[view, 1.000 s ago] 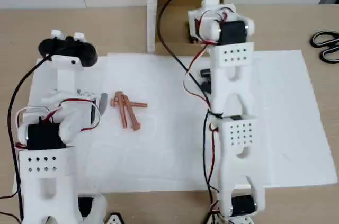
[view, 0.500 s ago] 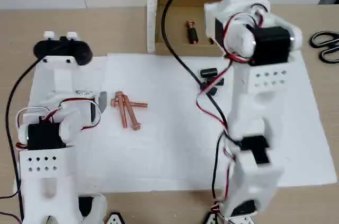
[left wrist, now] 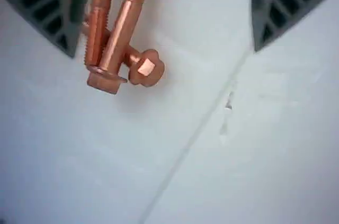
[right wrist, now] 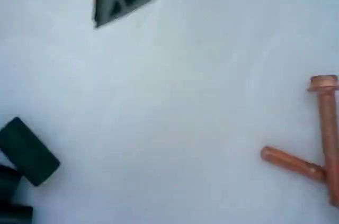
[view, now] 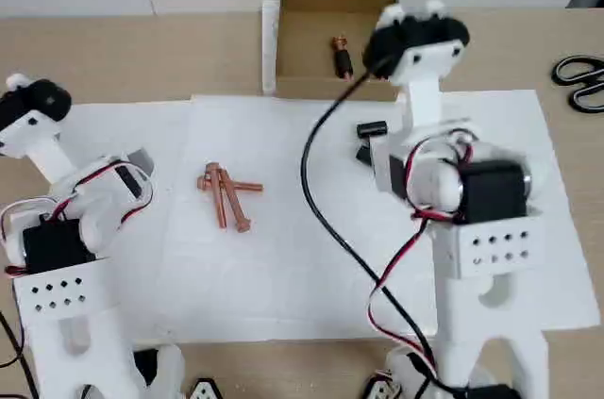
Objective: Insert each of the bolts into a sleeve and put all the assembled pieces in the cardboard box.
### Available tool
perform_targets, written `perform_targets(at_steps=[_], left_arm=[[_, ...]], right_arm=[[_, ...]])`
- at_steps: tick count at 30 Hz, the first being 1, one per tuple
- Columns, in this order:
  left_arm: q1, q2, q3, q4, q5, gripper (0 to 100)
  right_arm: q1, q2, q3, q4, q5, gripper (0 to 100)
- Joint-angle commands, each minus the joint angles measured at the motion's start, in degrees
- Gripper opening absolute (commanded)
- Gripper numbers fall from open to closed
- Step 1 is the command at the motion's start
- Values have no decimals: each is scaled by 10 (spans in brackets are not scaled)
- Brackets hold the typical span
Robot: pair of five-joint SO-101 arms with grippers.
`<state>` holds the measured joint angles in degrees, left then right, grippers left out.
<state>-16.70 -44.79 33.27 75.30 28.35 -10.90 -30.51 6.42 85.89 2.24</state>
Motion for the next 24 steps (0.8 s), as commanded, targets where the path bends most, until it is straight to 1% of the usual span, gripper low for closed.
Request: perform_targets(at_steps=[1, 4, 7, 9, 13, 16, 20, 24], left_arm=[[-3, -12, -3, 3, 8, 205], [-4, -12, -2, 3, 7, 204], [-5, -12, 4, 0, 6, 203], [-5, -12, 10, -1, 6, 203], [-5, -12, 16, -1, 5, 203], [-4, -11, 30, -13, 4, 203], [-3, -11, 44, -29, 4, 203], [-4, -12, 44, -27, 4, 203]], right_arm=[[11, -17, 96, -88, 4, 183], [0, 2, 188, -194, 5, 183], [18, 31, 218, -239, 40, 183], [17, 60, 219, -267, 54, 183], [15, 134, 210, -323, 135, 183], [7, 209, 178, -329, 171, 183], [-22, 297, 127, -312, 185, 183], [-29, 360, 76, -312, 205, 183]])
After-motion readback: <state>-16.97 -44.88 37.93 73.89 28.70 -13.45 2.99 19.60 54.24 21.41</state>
